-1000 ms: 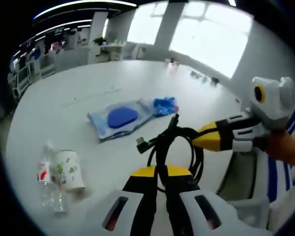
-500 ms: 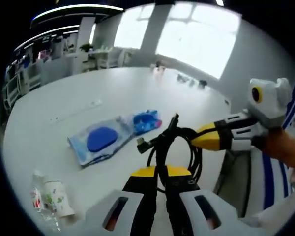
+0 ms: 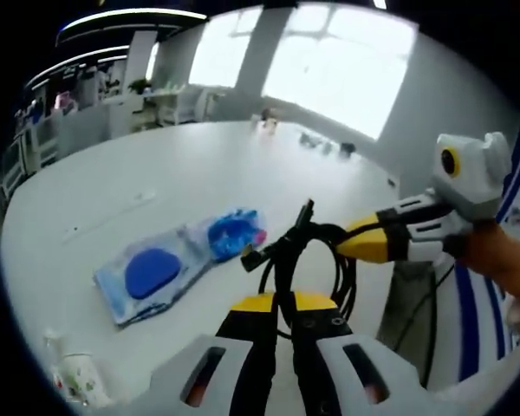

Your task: Arrange the tabletop items into an orderly group along one side of the table until the central work area is clear of visible clutter.

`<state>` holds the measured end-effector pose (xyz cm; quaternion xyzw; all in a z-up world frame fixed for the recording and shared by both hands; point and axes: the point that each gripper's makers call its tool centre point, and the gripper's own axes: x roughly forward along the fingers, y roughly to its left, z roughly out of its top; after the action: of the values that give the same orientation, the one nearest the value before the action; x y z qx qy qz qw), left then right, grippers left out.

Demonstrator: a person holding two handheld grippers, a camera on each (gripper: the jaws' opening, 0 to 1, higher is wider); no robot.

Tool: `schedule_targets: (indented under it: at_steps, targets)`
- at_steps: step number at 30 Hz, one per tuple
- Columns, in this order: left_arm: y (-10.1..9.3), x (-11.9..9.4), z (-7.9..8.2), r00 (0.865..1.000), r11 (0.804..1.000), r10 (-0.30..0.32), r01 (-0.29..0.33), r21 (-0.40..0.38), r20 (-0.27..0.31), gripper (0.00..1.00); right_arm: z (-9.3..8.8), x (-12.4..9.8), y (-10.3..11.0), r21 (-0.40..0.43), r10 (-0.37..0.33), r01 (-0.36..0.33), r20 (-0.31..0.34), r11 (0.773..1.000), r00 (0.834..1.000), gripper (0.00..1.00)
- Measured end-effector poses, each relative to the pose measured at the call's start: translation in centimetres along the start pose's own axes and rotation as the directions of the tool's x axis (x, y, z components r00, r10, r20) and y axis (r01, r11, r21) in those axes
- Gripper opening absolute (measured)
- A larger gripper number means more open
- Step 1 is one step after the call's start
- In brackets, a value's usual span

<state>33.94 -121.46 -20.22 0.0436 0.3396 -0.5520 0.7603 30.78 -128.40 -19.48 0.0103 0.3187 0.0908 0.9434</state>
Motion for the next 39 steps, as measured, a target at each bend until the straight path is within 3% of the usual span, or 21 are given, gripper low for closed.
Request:
schedule_targets:
  at_steps: [12,26,39]
  targets:
    - [-0.1,4.4,0.6,0.999,1.0,-0.006,0.005,-0.021,-0.04,0.0,-1.1,1.2,-4.0,0.028,0.017,-0.015,-0.047,0.999,0.999,0.0]
    - [1.9,9.5,-1.6,0.991,0.996,-0.009,-0.003,-0.093,-0.134,0.0,-4.5,5.2,-7.0,0.061,0.058,-0.049,-0.16,0.997,0.985,0.0]
    - [3.7,12.7,-3.6,0.976,0.989,-0.031,-0.001,-0.147,-0.215,0.0,-7.3,8.2,-8.5,0.15,0.092,-0.058,-0.233,0.987,0.968,0.0]
